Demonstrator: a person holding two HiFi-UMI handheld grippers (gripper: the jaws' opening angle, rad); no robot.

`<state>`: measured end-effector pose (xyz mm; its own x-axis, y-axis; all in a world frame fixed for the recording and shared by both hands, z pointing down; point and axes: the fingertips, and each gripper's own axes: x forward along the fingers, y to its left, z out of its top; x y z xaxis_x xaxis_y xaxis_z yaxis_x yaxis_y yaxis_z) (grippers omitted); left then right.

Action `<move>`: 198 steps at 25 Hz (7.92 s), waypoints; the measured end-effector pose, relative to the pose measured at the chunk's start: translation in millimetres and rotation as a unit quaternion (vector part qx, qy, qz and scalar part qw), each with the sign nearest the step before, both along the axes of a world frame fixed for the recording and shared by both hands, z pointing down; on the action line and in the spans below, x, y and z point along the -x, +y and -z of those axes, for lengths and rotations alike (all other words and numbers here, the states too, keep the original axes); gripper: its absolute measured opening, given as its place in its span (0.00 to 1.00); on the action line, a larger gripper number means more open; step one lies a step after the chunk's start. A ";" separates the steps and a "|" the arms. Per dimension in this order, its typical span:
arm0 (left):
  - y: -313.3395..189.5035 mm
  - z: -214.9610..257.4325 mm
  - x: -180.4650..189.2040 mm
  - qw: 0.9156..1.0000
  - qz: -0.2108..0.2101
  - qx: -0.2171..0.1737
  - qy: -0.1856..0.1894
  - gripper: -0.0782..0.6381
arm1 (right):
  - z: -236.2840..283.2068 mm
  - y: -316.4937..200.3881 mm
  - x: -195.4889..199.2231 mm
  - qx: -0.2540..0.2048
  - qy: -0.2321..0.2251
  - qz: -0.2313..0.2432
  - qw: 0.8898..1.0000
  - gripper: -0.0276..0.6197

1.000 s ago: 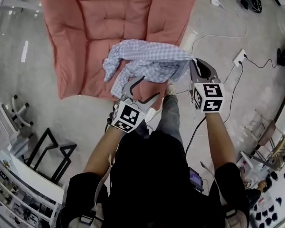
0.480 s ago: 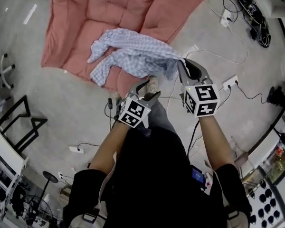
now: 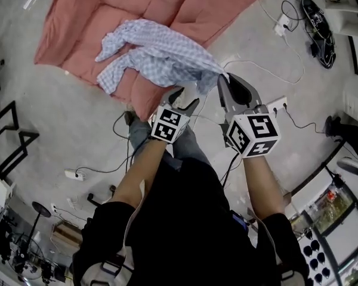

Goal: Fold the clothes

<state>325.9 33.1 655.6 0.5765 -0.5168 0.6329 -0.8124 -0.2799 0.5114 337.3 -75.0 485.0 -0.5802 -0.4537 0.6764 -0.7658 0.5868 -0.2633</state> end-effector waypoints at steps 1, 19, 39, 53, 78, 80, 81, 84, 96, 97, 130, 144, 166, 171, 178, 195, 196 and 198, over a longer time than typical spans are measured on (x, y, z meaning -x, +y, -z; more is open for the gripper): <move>-2.7 -2.2 -0.6 1.000 0.010 0.005 0.005 0.47 | 0.5 0.9 -1.4 0.002 -0.003 -0.002 1.000 0.12; -33.7 -55.2 -45.7 0.997 0.021 0.068 0.036 0.35 | -3.9 -0.3 -15.1 0.026 -0.030 -0.026 0.999 0.12; 0.8 -23.1 6.0 0.998 0.017 0.037 -0.048 0.14 | -2.5 -6.5 -47.4 0.014 0.003 -0.003 1.000 0.11; 56.0 61.8 94.6 0.989 0.057 -0.035 -0.135 0.13 | -0.1 26.5 -44.0 0.017 0.009 0.009 1.000 0.11; 161.5 283.7 314.1 0.930 0.163 -0.004 -0.329 0.14 | 112.6 83.7 200.2 0.084 -0.119 0.240 0.960 0.11; 154.2 299.9 318.7 0.922 0.169 0.006 -0.349 0.14 | 123.0 72.1 208.6 0.103 -0.128 0.251 0.954 0.11; 149.4 307.4 319.7 0.919 0.179 0.008 -0.351 0.14 | 129.0 65.7 212.6 0.108 -0.131 0.261 0.950 0.11; 130.7 324.4 314.3 0.914 0.216 0.009 -0.343 0.14 | 143.5 40.4 219.0 0.102 -0.130 0.296 0.941 0.11; 114.9 299.0 254.0 0.899 0.289 0.047 -0.326 0.14 | 120.1 7.3 198.5 0.093 -0.086 0.381 0.916 0.11; 116.4 290.4 246.5 0.901 0.290 0.051 -0.318 0.14 | 114.5 9.3 194.0 0.091 -0.081 0.385 0.915 0.11; 199.9 107.5 36.7 0.844 0.508 0.102 -0.138 0.14 | -82.8 98.8 -12.5 0.044 0.122 0.537 0.834 0.16; 208.6 103.4 48.5 0.846 0.511 0.102 -0.117 0.14 | -114.1 107.6 -37.1 -0.011 0.191 0.594 0.781 0.05; 155.4 198.9 78.1 0.907 0.402 0.027 -0.127 0.14 | -136.0 168.4 -10.3 0.050 0.107 0.470 0.875 0.24; 145.4 217.4 82.6 0.926 0.352 0.015 -0.133 0.14 | -149.3 192.9 10.8 0.056 0.099 0.417 0.902 0.34; 144.1 227.6 90.9 0.940 0.308 0.000 -0.147 0.14 | -157.3 198.6 45.7 0.037 0.079 0.360 0.929 0.36; 183.2 206.9 86.1 0.937 0.319 0.001 -0.143 0.14 | -74.5 121.8 -15.0 -0.093 0.140 0.338 0.926 0.08; 185.9 205.7 81.5 0.936 0.323 0.003 -0.137 0.14 | -67.1 117.7 -17.6 -0.107 0.144 0.343 0.922 0.08; 189.2 202.8 73.5 0.935 0.331 0.006 -0.129 0.14 | -55.0 112.8 -19.6 -0.127 0.148 0.353 0.915 0.07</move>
